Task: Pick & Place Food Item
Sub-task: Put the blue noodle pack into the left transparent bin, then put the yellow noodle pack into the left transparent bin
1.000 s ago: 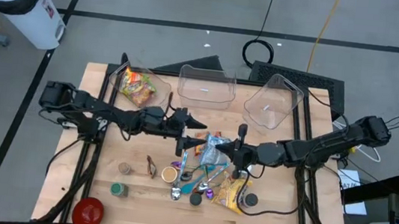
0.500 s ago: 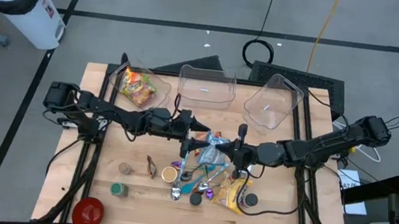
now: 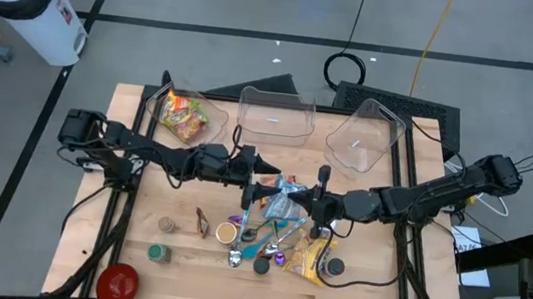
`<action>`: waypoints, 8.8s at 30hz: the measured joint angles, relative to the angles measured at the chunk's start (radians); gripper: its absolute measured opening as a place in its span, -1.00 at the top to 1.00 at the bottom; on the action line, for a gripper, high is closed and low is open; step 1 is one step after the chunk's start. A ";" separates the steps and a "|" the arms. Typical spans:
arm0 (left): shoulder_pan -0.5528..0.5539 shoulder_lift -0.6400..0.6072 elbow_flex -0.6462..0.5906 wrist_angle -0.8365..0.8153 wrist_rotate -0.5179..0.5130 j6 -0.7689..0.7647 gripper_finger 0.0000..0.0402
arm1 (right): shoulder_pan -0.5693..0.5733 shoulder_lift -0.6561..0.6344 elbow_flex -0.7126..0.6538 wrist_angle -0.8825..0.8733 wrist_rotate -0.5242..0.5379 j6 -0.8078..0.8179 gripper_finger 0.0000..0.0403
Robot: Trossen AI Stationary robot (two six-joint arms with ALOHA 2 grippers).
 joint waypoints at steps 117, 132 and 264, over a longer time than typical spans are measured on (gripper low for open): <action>0.077 -0.490 0.029 -0.689 -0.333 0.189 0.96 | -0.001 -0.001 0.000 0.017 0.002 0.369 0.13; 0.425 -0.521 0.135 -1.151 -0.526 0.209 0.99 | -0.008 -0.001 0.000 0.021 0.003 0.348 0.09; 0.142 -1.169 -0.422 -0.749 0.120 0.297 -0.45 | -0.014 0.000 0.000 -0.027 0.004 0.358 0.15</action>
